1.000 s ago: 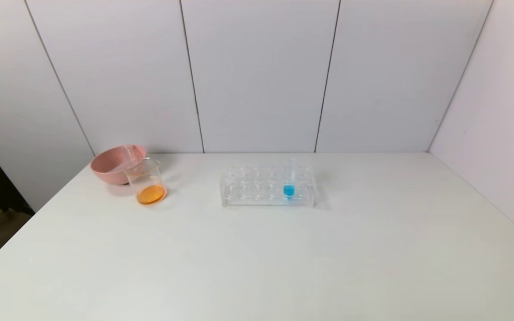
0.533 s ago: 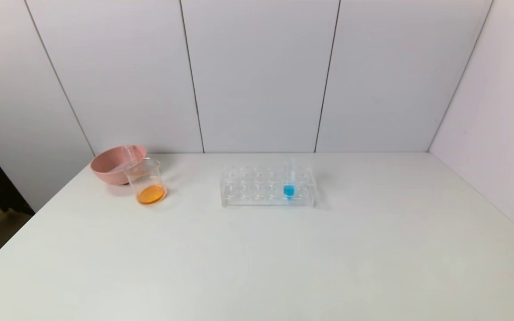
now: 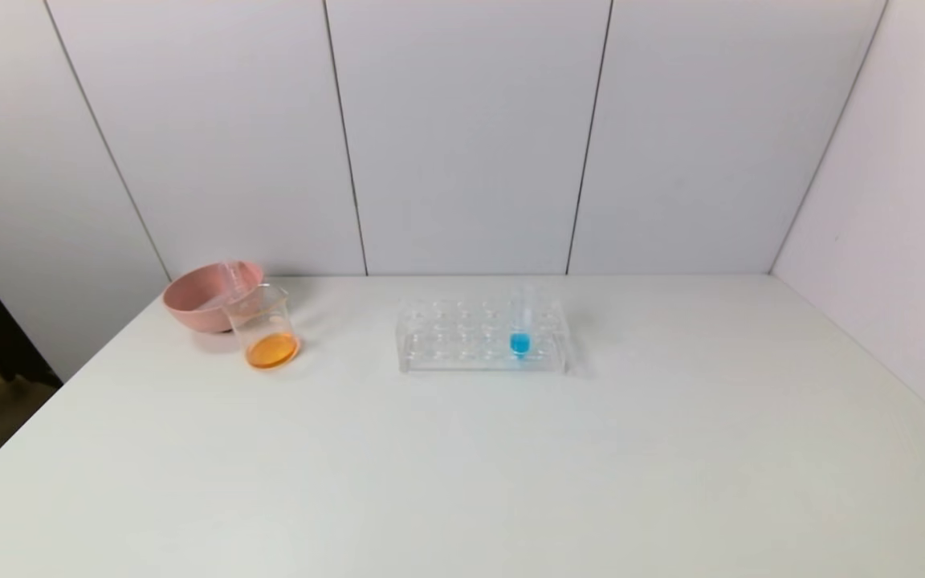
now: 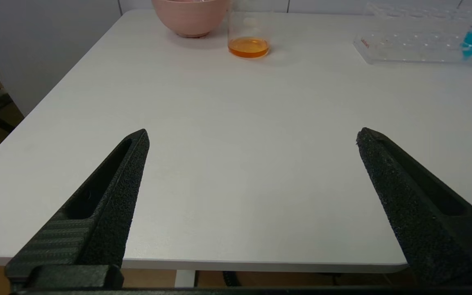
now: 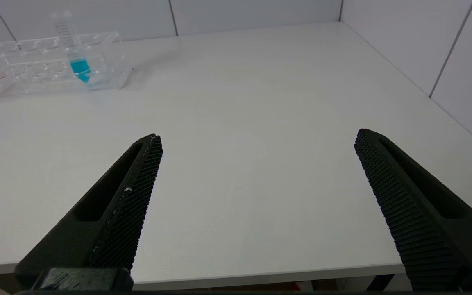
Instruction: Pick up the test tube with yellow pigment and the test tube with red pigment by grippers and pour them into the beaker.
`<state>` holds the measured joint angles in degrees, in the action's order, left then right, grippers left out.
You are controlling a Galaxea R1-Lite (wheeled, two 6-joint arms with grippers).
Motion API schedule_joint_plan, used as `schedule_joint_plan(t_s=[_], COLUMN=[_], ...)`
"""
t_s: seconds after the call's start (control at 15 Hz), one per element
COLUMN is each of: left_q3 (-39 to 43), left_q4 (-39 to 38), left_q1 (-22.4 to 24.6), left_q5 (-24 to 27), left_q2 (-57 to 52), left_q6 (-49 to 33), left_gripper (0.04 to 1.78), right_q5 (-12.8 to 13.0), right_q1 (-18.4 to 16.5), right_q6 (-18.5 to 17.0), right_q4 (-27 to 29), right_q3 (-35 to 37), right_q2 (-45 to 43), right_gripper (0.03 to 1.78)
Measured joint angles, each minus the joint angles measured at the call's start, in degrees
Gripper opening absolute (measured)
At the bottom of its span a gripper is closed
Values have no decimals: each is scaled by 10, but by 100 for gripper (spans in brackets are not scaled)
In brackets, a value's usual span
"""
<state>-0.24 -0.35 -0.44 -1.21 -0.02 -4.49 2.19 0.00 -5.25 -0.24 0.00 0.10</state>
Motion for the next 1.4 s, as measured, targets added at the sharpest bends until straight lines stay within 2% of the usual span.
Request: schedule_joint_plan(t_s=[1.4], left_q3=[2], left_q4=[-1], left_q1=[0], left_q5=[-6], left_q2=[0], left_q6=[-6], left_gripper=[176], right_q5=[0], right_q1=[0], right_q6=[0], right_q4=[0], right_q3=[0], right_q2=[0], right_gripper=[171])
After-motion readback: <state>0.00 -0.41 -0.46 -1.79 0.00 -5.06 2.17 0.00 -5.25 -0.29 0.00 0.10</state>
